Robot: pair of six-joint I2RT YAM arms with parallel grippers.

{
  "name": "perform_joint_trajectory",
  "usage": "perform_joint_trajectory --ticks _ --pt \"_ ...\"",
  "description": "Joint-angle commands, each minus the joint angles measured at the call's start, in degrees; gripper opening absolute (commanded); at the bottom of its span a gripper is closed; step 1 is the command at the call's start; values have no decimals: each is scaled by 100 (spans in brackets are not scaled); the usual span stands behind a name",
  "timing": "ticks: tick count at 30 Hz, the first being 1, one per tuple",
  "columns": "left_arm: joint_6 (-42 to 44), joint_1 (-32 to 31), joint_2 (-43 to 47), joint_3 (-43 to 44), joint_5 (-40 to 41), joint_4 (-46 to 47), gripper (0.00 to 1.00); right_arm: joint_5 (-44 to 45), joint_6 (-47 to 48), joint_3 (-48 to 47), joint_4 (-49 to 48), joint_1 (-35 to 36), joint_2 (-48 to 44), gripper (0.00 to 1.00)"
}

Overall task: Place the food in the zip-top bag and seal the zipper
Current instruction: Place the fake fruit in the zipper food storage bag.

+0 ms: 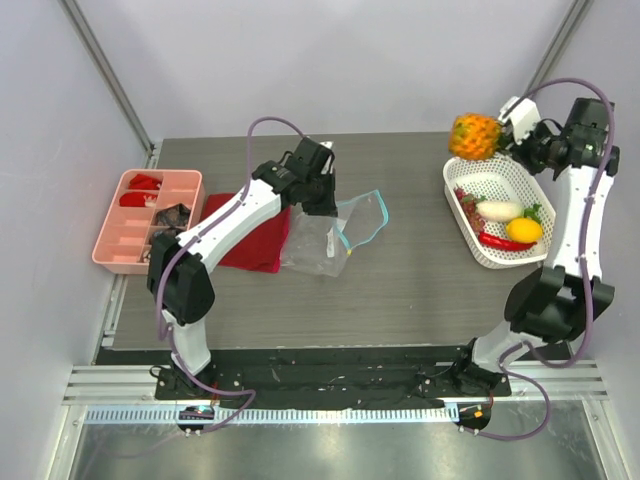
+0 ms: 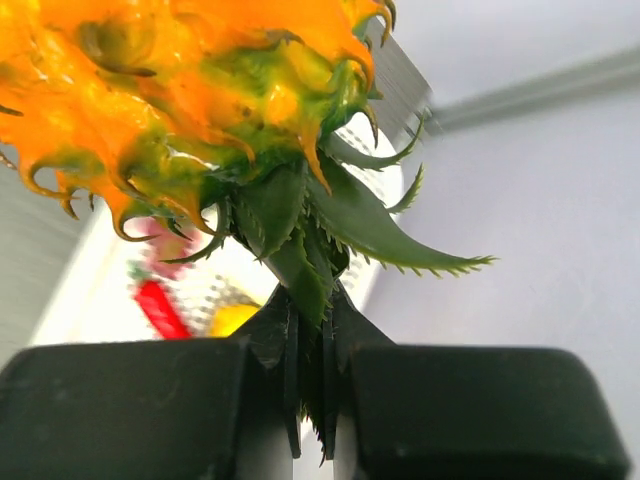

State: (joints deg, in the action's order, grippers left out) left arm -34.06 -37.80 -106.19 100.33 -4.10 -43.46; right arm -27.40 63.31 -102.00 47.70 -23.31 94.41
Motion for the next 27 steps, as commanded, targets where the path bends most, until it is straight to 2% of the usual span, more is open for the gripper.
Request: perform_joint_trajectory --ticks 1,7,8,11,15,22,27 --pt "-39 27 -121 241 -56 180 0 -583 -933 65 828 895 -914 1" --pt "-127 27 -121 258 -196 286 0 -56 -2548 907 820 2294 -1530 1" --pt "-144 27 -104 250 -214 294 0 84 -2717 1057 750 2705 -1574 1" --pt "-197 27 -86 215 -354 356 0 497 -3209 1716 390 3321 -1828 1" --pt "-267 27 2 110 -460 470 0 1113 -3606 2455 -164 3937 -1935 1" --pt "-329 27 133 30 -610 593 0 1658 -3747 3387 -367 4150 -1847 1" --pt "-338 27 169 30 -829 778 0 1931 -3519 3695 -314 4159 -1812 1"
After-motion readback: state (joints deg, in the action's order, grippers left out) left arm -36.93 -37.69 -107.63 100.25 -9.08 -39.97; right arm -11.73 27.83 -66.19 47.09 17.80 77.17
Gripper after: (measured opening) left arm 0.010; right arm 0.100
